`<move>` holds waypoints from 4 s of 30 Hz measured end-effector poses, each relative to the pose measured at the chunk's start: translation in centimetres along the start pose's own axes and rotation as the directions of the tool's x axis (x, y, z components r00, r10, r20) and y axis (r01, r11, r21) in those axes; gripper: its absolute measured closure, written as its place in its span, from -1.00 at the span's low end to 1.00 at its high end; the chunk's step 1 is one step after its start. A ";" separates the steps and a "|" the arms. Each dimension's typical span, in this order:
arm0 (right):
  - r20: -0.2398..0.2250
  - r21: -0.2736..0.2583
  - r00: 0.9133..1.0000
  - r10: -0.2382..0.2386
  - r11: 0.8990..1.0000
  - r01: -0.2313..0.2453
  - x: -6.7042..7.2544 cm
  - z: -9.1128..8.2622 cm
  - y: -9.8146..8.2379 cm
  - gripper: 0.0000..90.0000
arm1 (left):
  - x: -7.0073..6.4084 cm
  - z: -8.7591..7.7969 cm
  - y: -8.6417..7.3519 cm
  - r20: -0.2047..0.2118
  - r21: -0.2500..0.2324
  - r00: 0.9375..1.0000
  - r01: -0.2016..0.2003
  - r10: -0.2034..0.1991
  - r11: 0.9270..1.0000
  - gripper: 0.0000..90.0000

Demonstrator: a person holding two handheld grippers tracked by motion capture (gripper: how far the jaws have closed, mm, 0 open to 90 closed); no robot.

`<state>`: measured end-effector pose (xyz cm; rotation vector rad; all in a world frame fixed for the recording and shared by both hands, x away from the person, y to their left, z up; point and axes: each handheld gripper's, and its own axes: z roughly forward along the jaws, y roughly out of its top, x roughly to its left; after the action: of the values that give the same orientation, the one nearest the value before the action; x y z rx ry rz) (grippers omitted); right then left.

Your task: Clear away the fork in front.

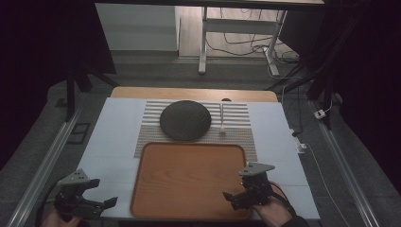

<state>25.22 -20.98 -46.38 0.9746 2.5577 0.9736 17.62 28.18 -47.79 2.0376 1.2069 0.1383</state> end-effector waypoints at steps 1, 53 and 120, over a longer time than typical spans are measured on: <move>0.001 0.009 1.000 -0.013 1.000 0.013 0.1 0.3 0.2 -1.00 | 0.0 0.0 0.0 -0.003 0.001 1.000 -0.001 0.001 1.000 -0.99; 0.235 0.132 0.945 -0.226 0.971 0.199 -4.7 9.0 8.7 -1.00 | 0.1 0.1 0.1 0.002 0.013 1.000 0.003 -0.003 1.000 -0.99; 0.358 0.420 0.610 -0.707 0.705 0.572 -6.4 13.8 10.3 0.96 | -0.3 0.3 0.2 0.025 0.024 0.999 -0.021 0.020 1.000 -1.00</move>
<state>41.12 -12.49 -50.05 0.2052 2.2974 0.1300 17.74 27.72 -47.75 2.0670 1.1780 0.1090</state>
